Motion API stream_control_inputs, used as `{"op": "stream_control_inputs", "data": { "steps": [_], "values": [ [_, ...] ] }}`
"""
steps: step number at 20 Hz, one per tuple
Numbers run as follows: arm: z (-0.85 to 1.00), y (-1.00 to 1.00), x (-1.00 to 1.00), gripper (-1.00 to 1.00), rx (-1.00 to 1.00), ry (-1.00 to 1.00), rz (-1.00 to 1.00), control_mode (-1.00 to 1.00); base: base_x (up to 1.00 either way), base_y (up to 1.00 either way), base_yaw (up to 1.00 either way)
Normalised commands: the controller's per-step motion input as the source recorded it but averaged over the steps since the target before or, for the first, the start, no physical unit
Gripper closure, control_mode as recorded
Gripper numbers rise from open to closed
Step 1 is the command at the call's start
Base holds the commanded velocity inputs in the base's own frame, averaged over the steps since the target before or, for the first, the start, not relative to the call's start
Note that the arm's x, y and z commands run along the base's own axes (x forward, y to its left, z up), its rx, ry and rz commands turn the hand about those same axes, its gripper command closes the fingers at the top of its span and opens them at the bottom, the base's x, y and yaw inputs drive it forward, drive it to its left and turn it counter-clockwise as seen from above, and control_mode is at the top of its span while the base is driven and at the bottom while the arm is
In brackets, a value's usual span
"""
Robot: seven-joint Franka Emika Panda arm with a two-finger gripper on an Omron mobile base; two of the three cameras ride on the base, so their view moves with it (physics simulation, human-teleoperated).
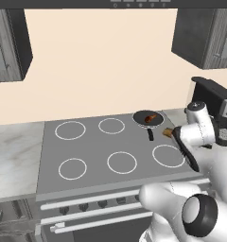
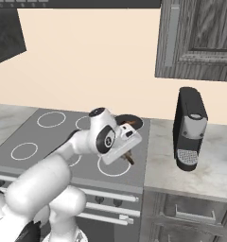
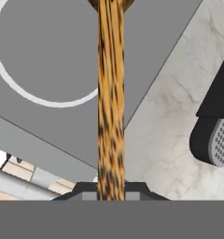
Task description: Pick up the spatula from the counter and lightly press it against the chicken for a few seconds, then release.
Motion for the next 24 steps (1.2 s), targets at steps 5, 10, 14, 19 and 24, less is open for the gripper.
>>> {"op": "stream_control_inputs", "data": {
  "steps": [5,10,14,19,24],
  "values": [
    [0.25,0.0,0.33,1.0,0.01,0.1,0.0,-1.0,0.0,0.0,0.0],
    [0.17,-0.01,0.14,1.0,0.02,0.04,0.0,-1.0,0.0,0.0,0.0],
    [0.07,-0.08,0.06,1.0,0.06,0.0,0.0,-1.0,0.0,0.0,0.0],
    [0.01,-0.07,0.1,1.0,0.08,0.0,0.0,-1.0,0.0,0.0,0.0],
    [0.0,0.0,0.31,1.0,0.05,0.0,0.02,-1.0,0.0,0.0,0.0]
  ]
}}
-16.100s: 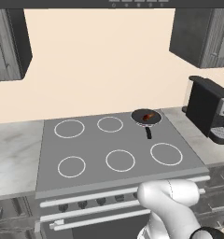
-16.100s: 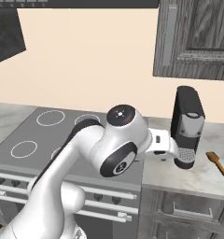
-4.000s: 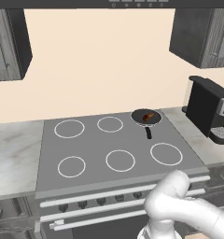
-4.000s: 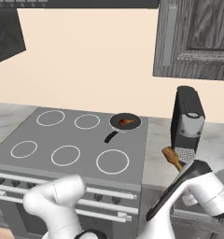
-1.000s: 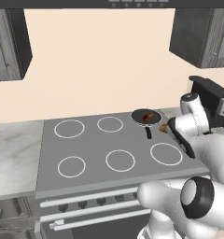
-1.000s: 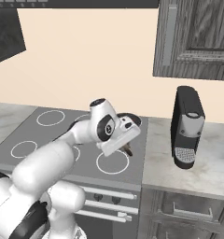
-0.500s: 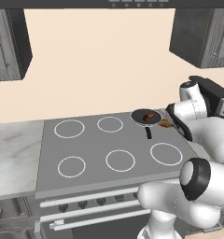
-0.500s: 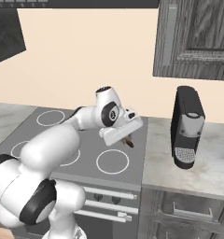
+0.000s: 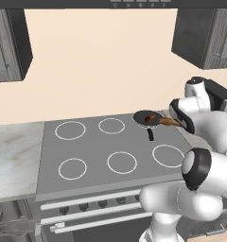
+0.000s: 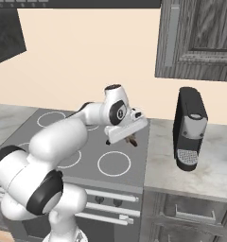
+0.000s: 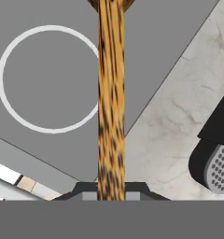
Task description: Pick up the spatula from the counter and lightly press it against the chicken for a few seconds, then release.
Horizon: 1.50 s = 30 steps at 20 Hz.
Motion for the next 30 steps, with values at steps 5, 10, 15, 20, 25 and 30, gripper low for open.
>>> {"op": "stream_control_inputs", "data": {
  "steps": [5,10,15,20,25,30],
  "values": [
    [0.01,0.0,0.22,1.0,0.02,0.0,0.03,-1.0,0.0,0.0,0.0],
    [0.0,0.0,0.26,1.0,0.0,0.0,0.01,-1.0,0.0,0.0,0.0],
    [0.0,0.0,0.15,1.0,0.0,0.0,0.01,-1.0,0.0,0.0,0.0],
    [0.0,0.0,0.2,1.0,0.0,0.0,0.01,-1.0,0.0,0.0,0.0],
    [0.0,0.02,0.12,1.0,0.0,0.0,0.02,-1.0,0.0,0.0,0.0],
    [0.0,0.02,0.11,1.0,0.0,0.0,0.02,-1.0,0.0,0.0,0.0]
  ]
}}
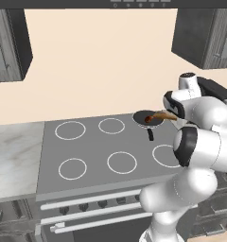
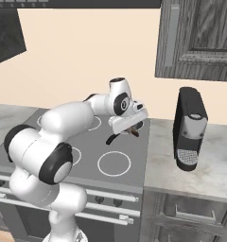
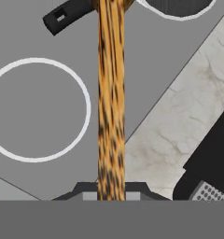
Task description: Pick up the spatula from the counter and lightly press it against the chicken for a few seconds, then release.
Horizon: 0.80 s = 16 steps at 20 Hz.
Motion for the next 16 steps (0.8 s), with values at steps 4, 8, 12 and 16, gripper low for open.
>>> {"op": "stream_control_inputs", "data": {
  "steps": [4,8,12,16],
  "values": [
    [0.0,0.0,0.12,1.0,0.0,0.0,0.02,-1.0,0.0,0.0,0.0],
    [-0.04,0.0,0.16,1.0,0.0,0.0,0.02,-1.0,0.0,0.0,0.0],
    [-0.12,0.0,0.17,1.0,0.0,0.0,0.03,-1.0,0.0,0.0,0.0],
    [-0.15,0.0,0.24,1.0,0.0,0.0,0.02,-1.0,0.0,0.0,0.0]
  ]
}}
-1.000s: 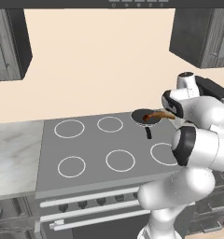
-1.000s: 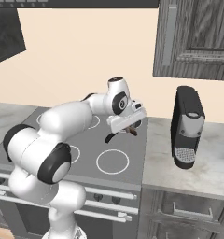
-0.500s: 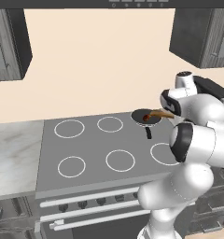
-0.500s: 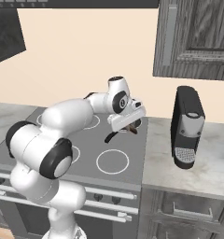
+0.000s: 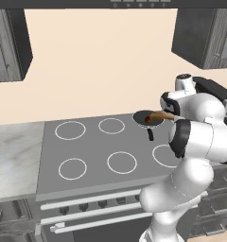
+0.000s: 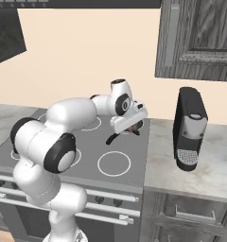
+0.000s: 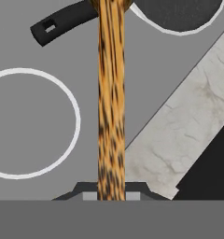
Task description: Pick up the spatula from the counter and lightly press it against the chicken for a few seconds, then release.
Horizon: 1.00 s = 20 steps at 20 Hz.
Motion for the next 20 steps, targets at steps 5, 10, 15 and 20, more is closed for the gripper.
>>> {"op": "stream_control_inputs", "data": {
  "steps": [5,10,15,20],
  "values": [
    [-0.06,0.0,0.23,1.0,0.0,0.0,0.02,-1.0,0.0,0.0,0.0],
    [-0.02,-0.01,0.17,1.0,0.0,0.0,0.02,-1.0,0.0,0.0,0.0],
    [-0.06,-0.06,0.1,1.0,0.0,0.0,0.02,-1.0,0.0,0.0,0.0],
    [-0.08,-0.07,0.06,1.0,0.0,0.0,0.01,-1.0,0.0,0.0,0.0]
  ]
}}
